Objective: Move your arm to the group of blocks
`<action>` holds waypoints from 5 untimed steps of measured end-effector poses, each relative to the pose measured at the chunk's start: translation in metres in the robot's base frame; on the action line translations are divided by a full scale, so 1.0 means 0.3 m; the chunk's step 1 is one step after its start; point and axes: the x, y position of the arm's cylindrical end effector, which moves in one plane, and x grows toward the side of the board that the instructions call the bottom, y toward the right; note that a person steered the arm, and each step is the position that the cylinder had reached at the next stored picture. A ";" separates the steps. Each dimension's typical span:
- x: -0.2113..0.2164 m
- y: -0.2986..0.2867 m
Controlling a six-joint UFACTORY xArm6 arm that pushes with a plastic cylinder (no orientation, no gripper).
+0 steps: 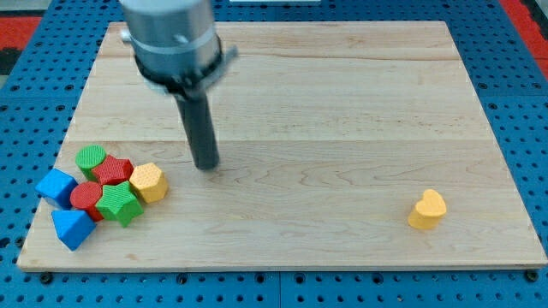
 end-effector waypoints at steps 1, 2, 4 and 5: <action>0.270 -0.032; 0.352 -0.101; 0.351 -0.327; 0.352 -0.530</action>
